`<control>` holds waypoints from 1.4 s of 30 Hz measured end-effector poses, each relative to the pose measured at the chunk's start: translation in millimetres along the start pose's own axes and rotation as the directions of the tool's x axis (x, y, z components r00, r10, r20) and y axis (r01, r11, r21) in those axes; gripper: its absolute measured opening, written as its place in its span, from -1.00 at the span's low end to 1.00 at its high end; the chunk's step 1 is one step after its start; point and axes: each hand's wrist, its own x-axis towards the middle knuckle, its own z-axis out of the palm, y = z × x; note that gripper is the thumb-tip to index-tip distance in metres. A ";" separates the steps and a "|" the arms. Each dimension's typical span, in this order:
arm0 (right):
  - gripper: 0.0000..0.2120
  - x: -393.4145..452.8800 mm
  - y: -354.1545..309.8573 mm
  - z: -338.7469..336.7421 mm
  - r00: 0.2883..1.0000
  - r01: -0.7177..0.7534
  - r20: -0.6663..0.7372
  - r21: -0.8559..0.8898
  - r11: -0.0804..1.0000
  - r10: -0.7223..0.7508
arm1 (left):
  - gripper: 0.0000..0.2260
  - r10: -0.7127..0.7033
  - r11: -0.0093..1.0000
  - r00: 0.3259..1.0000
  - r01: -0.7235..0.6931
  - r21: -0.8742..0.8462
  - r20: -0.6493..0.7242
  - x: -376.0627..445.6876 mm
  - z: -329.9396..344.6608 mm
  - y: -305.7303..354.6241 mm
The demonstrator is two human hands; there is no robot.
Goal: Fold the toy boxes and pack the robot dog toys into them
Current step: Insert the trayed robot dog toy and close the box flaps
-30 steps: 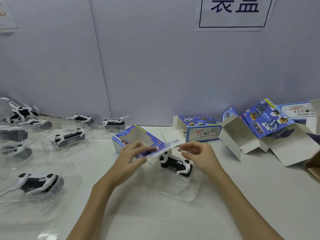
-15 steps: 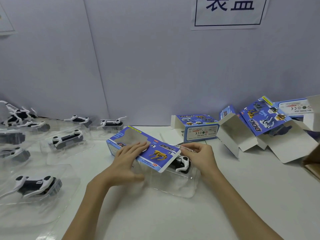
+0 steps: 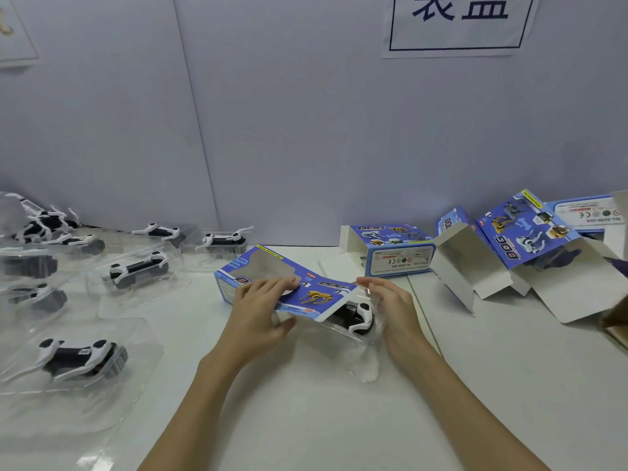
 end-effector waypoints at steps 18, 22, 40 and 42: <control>-0.76 -1.7 14.0 13.7 0.990 0.016 0.142 -0.034 0.999 -0.011 | 0.04 -0.014 0.996 0.964 0.037 -0.079 0.265 -4.5 -4.4 9.4; -0.71 -0.8 9.7 11.7 0.988 0.035 0.152 -0.111 0.993 -0.018 | 0.07 -0.028 0.997 0.987 0.040 -0.070 0.157 -3.6 -0.5 19.6; -0.59 4.8 4.4 11.2 0.983 -0.016 0.184 -0.049 0.999 0.025 | -0.19 0.018 0.993 0.999 -0.015 0.121 -0.027 0.4 21.6 36.4; -0.60 6.0 -1.9 6.5 0.984 0.034 0.180 -0.146 0.989 -0.008 | -0.21 0.013 0.994 0.999 -0.009 0.111 -0.035 2.1 20.0 35.1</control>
